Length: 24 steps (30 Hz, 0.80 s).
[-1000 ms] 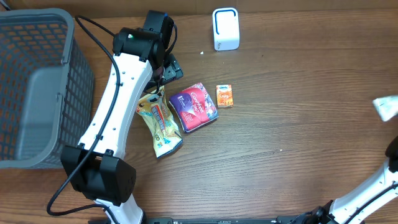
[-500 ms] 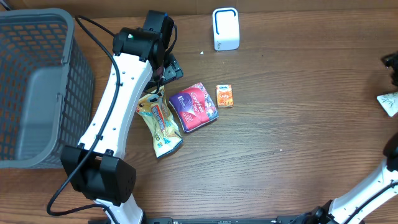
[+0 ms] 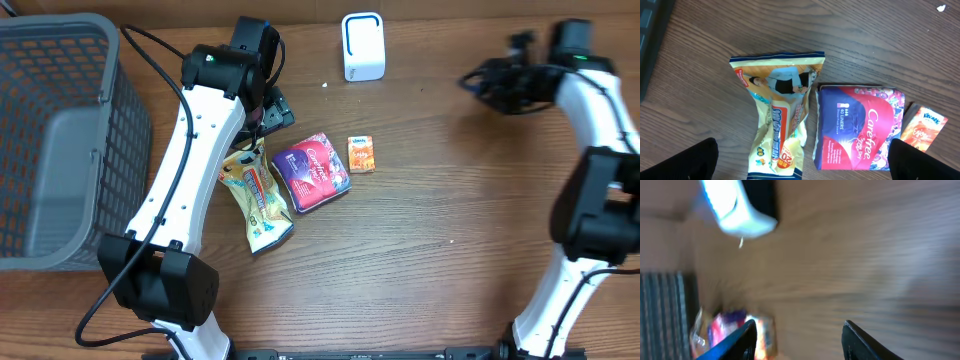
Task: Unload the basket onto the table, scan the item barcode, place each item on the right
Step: 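Reach right gripper to the orange Kleenex pack and grasp it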
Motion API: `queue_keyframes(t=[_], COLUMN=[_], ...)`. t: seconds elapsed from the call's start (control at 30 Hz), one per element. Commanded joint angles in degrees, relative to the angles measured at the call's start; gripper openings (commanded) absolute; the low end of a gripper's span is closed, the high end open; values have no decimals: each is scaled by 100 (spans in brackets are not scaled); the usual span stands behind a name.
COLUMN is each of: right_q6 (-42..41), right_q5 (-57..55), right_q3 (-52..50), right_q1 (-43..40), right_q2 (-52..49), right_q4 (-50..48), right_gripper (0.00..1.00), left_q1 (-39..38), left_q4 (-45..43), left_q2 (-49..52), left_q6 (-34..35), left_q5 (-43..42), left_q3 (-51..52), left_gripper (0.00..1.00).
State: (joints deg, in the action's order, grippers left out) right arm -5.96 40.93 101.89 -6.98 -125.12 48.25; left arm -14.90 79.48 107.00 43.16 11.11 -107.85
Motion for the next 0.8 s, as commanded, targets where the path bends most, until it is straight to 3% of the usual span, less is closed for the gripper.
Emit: queue_keyframes(t=[0.0, 0.2, 0.37, 0.57, 0.77], right_q6=[175, 127, -26, -1025, -1296], right_q5=[-411, -1132, -1180, -2509, -2588], right_q3=[46, 46, 2, -87, -520], right_q1=[732, 1633, 2096, 2507, 2629], right_q2=[70, 70, 68, 57, 57], right_q4=[168, 254, 450, 234, 42], right_gripper=[57, 66, 53, 43, 45], left_q1=[-11, -11, -11, -11, -11], left_q4=[-2, -2, -2, -2, -2], left_q2=[57, 57, 57, 57, 57], left_q6=[59, 59, 59, 59, 59], left_q5=[-22, -22, -22, -22, -22], left_q3=[15, 15, 15, 15, 15], left_gripper=[100, 100, 100, 100, 100])
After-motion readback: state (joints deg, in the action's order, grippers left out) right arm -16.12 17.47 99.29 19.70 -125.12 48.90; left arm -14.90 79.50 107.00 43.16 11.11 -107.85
